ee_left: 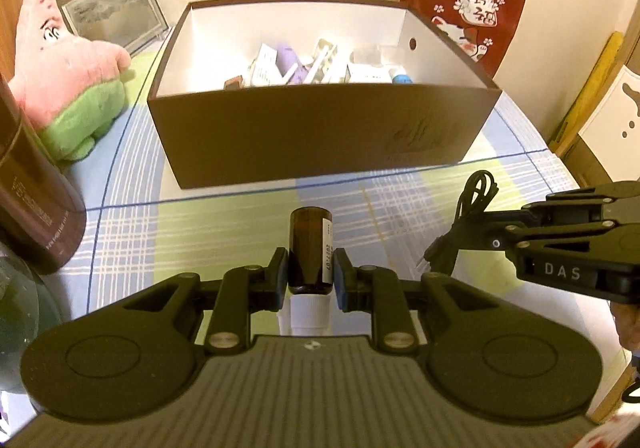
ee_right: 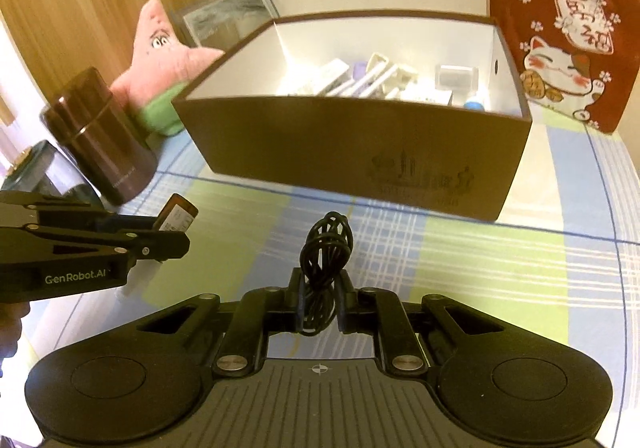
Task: Organize rigid objects
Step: 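Lift and carry the bottle with left tool while right carries the cable to the box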
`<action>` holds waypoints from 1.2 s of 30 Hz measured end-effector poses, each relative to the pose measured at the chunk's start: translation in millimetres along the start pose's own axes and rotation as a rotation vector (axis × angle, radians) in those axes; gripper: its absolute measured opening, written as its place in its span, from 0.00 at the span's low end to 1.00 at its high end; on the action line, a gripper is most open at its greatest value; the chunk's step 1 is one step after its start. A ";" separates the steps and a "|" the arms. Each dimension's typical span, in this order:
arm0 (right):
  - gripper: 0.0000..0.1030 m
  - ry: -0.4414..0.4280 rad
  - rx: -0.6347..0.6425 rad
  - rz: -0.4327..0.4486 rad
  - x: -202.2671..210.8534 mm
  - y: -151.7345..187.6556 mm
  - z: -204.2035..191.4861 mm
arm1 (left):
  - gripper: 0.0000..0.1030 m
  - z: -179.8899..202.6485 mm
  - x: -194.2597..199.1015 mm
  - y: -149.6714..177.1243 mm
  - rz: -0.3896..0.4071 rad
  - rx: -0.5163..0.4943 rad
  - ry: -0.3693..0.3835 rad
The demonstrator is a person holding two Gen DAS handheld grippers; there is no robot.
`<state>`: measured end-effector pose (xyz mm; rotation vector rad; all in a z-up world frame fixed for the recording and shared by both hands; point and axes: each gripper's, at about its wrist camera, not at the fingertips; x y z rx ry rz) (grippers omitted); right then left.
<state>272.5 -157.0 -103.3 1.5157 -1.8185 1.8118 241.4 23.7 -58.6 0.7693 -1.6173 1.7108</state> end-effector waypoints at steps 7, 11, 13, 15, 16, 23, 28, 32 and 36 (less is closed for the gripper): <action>0.11 0.000 -0.001 0.036 12.1 -5.2 -0.4 | 0.19 3.1 7.3 -5.7 0.024 -0.011 0.004; 0.11 0.001 -0.002 0.052 17.8 -9.3 1.2 | 0.19 4.8 11.0 -10.4 0.041 -0.021 0.007; 0.11 0.003 -0.001 0.060 20.7 -11.7 2.2 | 0.19 5.4 12.5 -13.2 0.050 -0.026 0.009; 0.11 0.004 -0.001 0.069 23.5 -14.3 3.1 | 0.19 6.3 14.0 -16.7 0.059 -0.033 0.009; 0.11 0.004 0.000 0.073 24.8 -15.6 3.7 | 0.19 6.7 14.6 -18.4 0.063 -0.035 0.010; 0.11 0.018 0.018 0.109 35.4 -29.4 8.0 | 0.19 10.3 16.0 -33.6 0.096 -0.056 0.014; 0.11 0.035 0.034 0.144 43.0 -44.7 13.4 | 0.19 11.7 15.2 -50.5 0.128 -0.074 0.012; 0.11 0.048 0.048 0.175 47.6 -59.8 17.8 | 0.19 12.6 12.5 -67.1 0.152 -0.078 0.014; 0.11 0.060 0.055 0.197 48.4 -74.2 23.4 | 0.19 15.0 7.5 -81.2 0.163 -0.085 0.014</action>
Point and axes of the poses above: each gripper's, at about its wrist camera, not at the fingertips, and x roughly against the way its jaws point, z to its right, y to its underside
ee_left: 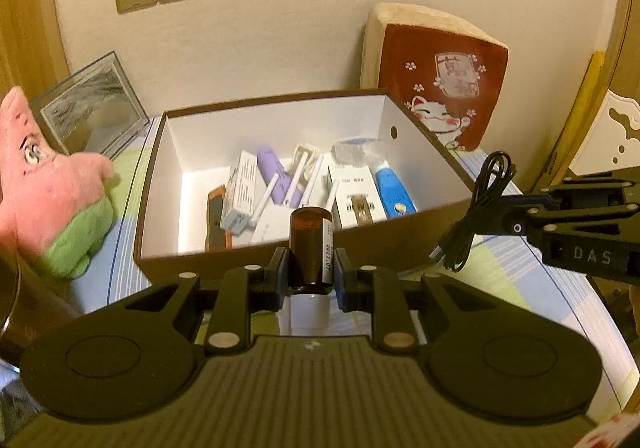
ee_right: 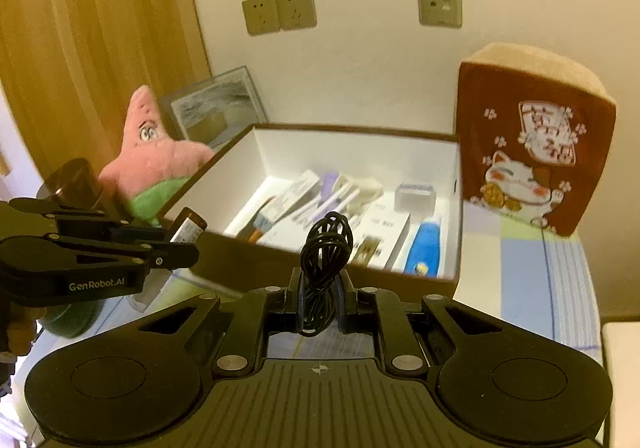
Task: Organize rigid objects
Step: 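Lift and carry the bottle with left tool while right carries the cable to the box, then lower the bottle into the box with left tool while right lowers the cable in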
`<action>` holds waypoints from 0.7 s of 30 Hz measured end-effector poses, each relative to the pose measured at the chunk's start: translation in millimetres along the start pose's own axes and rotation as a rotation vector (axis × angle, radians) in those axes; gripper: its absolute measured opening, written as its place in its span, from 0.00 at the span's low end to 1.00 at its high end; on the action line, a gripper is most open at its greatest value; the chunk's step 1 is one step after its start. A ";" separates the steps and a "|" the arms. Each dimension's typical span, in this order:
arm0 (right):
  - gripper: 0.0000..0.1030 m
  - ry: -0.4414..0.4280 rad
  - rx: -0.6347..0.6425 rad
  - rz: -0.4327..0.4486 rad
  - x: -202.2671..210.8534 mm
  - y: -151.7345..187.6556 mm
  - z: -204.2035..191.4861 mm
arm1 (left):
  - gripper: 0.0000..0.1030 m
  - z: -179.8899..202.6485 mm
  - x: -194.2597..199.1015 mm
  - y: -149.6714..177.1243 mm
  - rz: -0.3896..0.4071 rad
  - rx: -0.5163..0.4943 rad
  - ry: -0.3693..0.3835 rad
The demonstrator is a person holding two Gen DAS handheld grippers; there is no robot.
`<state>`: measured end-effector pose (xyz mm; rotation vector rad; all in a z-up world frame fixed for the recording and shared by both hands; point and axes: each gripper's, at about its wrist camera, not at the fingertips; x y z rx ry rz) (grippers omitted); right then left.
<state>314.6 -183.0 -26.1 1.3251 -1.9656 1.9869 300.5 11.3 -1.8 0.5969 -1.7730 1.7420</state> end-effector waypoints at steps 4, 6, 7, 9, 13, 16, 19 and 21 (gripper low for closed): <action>0.11 0.011 0.008 0.023 -3.4 -14.5 6.8 | 0.19 0.1 -8.0 -14.7 0.016 -0.005 0.000; 0.11 0.020 0.010 0.033 -6.4 -22.0 11.0 | 0.19 -0.3 -12.8 -23.2 0.022 -0.004 0.002; 0.11 0.024 0.011 0.038 -7.9 -25.3 13.3 | 0.19 -0.3 -15.1 -27.4 0.026 -0.006 0.002; 0.11 0.038 0.013 0.046 -11.9 -32.3 19.0 | 0.19 0.9 -20.1 -35.6 0.031 -0.011 0.002; 0.11 0.064 0.020 0.050 -22.3 -42.9 29.9 | 0.19 2.9 -33.5 -49.9 0.035 -0.019 0.003; 0.11 0.081 0.029 0.039 -32.7 -47.6 38.0 | 0.19 3.8 -44.1 -58.6 0.032 -0.021 0.002; 0.11 0.094 0.039 0.021 -43.3 -49.2 45.3 | 0.19 5.4 -55.6 -65.3 0.025 -0.027 0.002; 0.11 0.099 0.045 0.004 -50.9 -48.9 49.6 | 0.19 6.0 -62.7 -68.6 0.018 -0.028 0.003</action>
Point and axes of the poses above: each gripper's, at about its wrist camera, not at the fingertips, and x roughly against the way its jaws point, z to its right, y to its underside
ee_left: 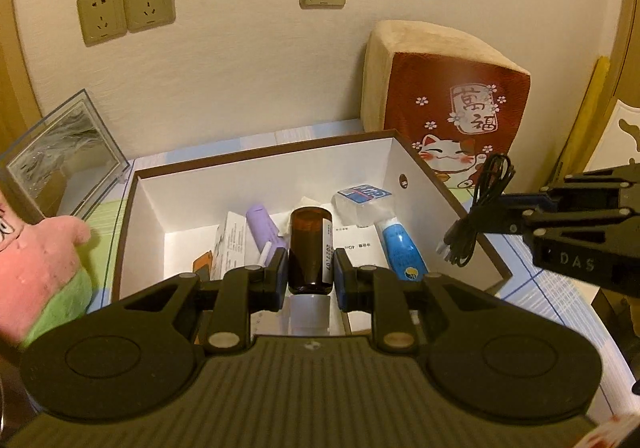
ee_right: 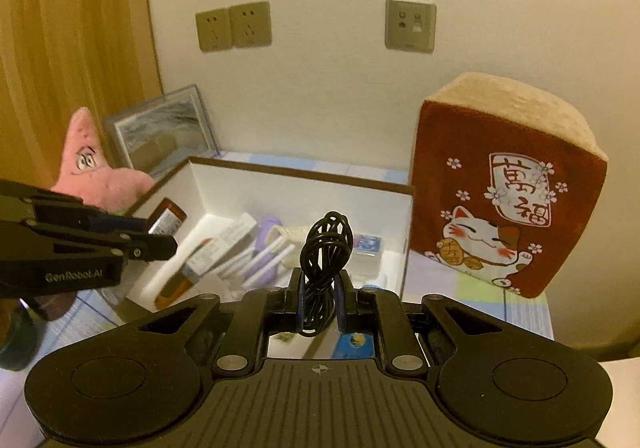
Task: Organize rigid objects
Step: 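Lower the bottle into the box with left tool while right lowers the cable in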
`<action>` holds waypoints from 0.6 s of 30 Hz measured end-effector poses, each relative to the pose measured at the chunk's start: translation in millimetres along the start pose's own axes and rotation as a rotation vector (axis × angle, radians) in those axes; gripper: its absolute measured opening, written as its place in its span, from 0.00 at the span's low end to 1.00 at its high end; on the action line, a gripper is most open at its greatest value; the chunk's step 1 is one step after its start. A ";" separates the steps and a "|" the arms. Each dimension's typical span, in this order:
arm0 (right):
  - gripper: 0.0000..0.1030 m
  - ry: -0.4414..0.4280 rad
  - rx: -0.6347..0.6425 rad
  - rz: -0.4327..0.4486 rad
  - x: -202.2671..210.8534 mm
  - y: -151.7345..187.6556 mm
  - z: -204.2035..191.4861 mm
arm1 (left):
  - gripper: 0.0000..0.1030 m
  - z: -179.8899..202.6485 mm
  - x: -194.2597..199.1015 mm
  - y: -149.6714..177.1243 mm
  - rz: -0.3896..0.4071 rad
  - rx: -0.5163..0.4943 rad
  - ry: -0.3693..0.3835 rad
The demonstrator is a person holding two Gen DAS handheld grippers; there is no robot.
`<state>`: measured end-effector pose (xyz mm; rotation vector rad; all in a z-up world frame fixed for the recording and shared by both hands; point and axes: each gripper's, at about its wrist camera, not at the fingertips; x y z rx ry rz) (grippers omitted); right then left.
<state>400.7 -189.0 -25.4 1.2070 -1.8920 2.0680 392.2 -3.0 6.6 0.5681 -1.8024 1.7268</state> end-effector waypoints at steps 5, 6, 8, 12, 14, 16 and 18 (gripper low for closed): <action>0.11 0.006 0.018 -0.045 -18.2 5.6 5.8 | 0.19 0.0 -16.3 -2.9 -0.020 -0.001 0.005; 0.11 0.007 0.020 -0.054 -20.9 6.9 6.3 | 0.19 -0.4 -19.2 -3.3 -0.024 -0.001 0.005; 0.11 0.009 0.019 -0.071 -27.4 9.8 8.6 | 0.19 -1.1 -25.3 -3.3 -0.033 -0.001 0.007; 0.11 0.011 0.020 -0.103 -37.5 13.7 12.0 | 0.19 -2.7 -35.6 -1.8 -0.051 0.000 0.010; 0.11 0.012 0.022 -0.121 -42.7 14.9 13.1 | 0.19 -3.0 -40.1 -0.9 -0.059 0.001 0.011; 0.11 0.011 0.021 -0.131 -46.1 15.6 14.0 | 0.19 -3.3 -43.7 -0.4 -0.066 0.001 0.013; 0.11 0.009 0.020 -0.140 -49.4 15.9 14.5 | 0.19 -3.2 -46.8 -0.3 -0.071 0.000 0.014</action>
Point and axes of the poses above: each gripper's, at about its wrist camera, not at the fingertips, and x roughly against the way its jaws point, z to its right, y to its underside
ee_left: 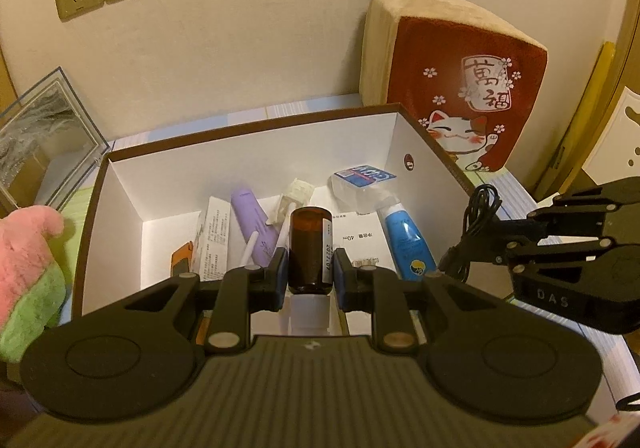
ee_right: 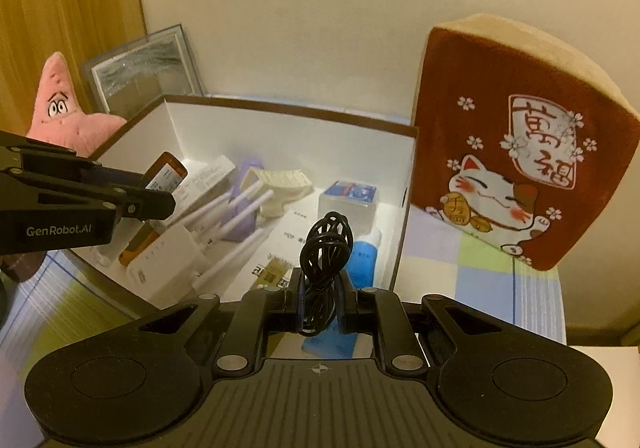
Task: Organize rigid objects
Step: 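Lower the bottle into the box with left tool while right lowers the cable in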
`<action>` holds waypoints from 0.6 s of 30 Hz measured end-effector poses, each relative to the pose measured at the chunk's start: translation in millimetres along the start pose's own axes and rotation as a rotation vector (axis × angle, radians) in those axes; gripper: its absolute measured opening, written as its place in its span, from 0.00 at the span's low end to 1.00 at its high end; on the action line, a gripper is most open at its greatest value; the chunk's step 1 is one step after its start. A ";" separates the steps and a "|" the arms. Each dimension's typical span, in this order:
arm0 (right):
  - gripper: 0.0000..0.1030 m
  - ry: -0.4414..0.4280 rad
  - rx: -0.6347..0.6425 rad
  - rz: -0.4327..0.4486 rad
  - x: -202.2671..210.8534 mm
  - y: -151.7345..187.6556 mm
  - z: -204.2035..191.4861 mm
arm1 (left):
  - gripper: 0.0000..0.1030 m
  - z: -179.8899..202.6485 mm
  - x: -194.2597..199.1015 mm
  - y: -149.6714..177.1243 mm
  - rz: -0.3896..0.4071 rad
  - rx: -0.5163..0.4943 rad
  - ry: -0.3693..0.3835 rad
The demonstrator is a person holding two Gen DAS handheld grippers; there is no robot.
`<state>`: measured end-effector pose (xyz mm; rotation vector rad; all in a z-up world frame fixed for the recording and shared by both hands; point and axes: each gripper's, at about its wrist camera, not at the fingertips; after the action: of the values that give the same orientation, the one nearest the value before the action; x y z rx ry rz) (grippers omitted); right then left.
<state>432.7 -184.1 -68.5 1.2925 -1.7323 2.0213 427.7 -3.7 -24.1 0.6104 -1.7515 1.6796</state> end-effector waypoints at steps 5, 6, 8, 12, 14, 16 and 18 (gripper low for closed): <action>0.11 -0.005 0.020 -0.021 -6.8 -1.9 -1.9 | 0.19 -0.2 -6.0 0.1 -0.011 -0.001 0.002; 0.11 0.012 0.026 -0.007 -7.1 -2.6 -3.5 | 0.19 -0.3 -7.1 0.3 -0.013 0.000 0.002; 0.11 0.049 0.030 0.011 -8.0 -5.1 -5.5 | 0.19 -0.8 -9.2 0.3 -0.017 0.004 0.003; 0.12 0.026 -0.014 0.015 -8.2 -8.0 -1.0 | 0.19 -0.5 -11.4 0.5 -0.021 0.005 0.005; 0.12 0.023 -0.020 0.013 -7.8 -7.5 -0.6 | 0.19 -0.7 -11.5 0.0 -0.022 0.005 0.005; 0.13 0.023 -0.020 0.007 -8.4 -6.5 -0.6 | 0.19 -0.7 -11.8 0.1 -0.023 0.006 0.004; 0.14 0.017 -0.028 0.000 -9.2 -4.9 -0.4 | 0.19 -1.3 -12.4 0.4 -0.026 0.006 0.003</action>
<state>441.2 -178.8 -71.3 1.2630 -1.7463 1.9947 436.1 -3.5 -33.2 0.6300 -1.7303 1.6678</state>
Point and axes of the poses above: each gripper's, at about its wrist camera, not at the fingertips, and x roughly against the way its jaws point, z to its right, y to its underside
